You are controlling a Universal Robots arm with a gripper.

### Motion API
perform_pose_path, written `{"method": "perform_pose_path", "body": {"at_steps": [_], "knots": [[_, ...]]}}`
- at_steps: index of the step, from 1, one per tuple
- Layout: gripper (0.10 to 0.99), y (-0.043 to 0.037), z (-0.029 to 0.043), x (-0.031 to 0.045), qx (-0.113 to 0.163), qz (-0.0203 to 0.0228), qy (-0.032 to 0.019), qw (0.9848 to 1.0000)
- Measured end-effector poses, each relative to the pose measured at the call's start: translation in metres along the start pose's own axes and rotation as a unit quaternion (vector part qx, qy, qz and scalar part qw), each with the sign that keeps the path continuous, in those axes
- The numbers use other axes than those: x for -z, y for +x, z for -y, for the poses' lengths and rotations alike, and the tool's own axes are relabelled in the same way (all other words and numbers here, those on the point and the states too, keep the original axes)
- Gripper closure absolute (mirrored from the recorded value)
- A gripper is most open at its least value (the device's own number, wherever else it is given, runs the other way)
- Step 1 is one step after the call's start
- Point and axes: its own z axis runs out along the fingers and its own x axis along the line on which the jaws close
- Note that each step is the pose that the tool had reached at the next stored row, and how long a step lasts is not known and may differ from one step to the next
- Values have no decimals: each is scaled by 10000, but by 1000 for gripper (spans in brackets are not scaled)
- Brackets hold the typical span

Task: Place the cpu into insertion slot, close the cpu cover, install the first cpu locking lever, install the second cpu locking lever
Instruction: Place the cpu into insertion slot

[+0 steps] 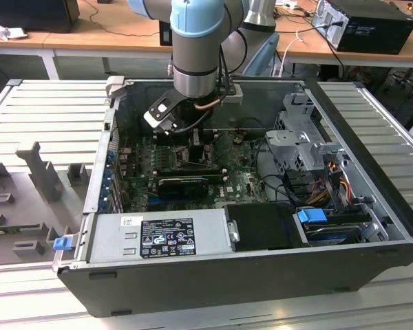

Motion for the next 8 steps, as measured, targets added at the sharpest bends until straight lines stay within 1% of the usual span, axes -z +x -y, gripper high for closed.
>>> {"method": "perform_pose_path", "body": {"at_steps": [7, 8], "knots": [[545, 1, 0, -1, -1, -1, -1, 10000], [482, 1, 0, -1, -1, -1, -1, 10000]]}}
